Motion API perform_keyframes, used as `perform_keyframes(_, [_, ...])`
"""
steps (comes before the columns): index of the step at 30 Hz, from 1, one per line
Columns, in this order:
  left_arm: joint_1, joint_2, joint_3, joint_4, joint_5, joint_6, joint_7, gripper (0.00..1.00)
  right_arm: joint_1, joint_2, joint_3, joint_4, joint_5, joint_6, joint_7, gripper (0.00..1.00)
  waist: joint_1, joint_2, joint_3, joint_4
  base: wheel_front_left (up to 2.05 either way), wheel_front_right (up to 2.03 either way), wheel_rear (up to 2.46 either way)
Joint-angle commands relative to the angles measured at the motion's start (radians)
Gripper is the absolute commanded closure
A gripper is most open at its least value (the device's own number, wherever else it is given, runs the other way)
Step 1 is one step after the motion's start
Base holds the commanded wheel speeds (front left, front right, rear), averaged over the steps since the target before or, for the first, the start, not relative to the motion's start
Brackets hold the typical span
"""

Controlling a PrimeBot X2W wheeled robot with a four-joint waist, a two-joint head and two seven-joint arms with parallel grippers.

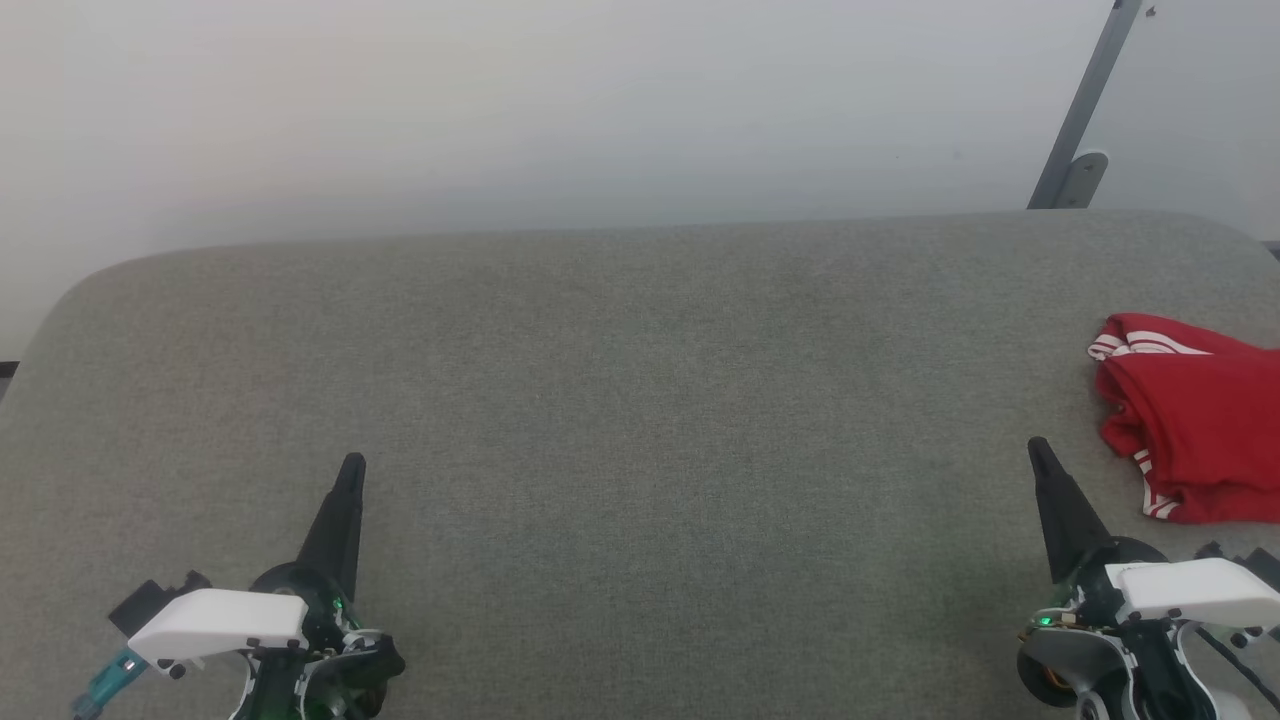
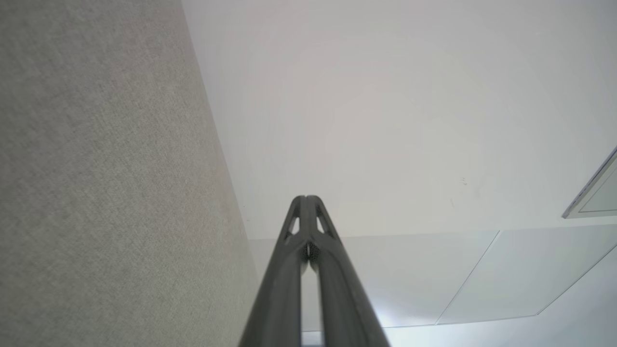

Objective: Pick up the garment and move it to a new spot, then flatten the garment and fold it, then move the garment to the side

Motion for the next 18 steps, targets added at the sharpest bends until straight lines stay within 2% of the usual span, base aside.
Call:
perform_keyframes(1, [-0.01,-0.003,0.003,-0.001,-0.004,-0.005,0.003,1.0,-0.005,0.004,-0.001,-0.004,0.004,0.0,0.003,1.0,0.0,0.0,0.0,0.0,0.0,0.0,0.0])
perform_keyframes(18, [-0.01,-0.003,0.003,-0.001,-0.004,-0.005,0.003,1.0,-0.005,0.004,-0.001,-0.004,0.004,0.0,0.003,1.0,0.0,0.0,0.0,0.0,0.0,0.0,0.0])
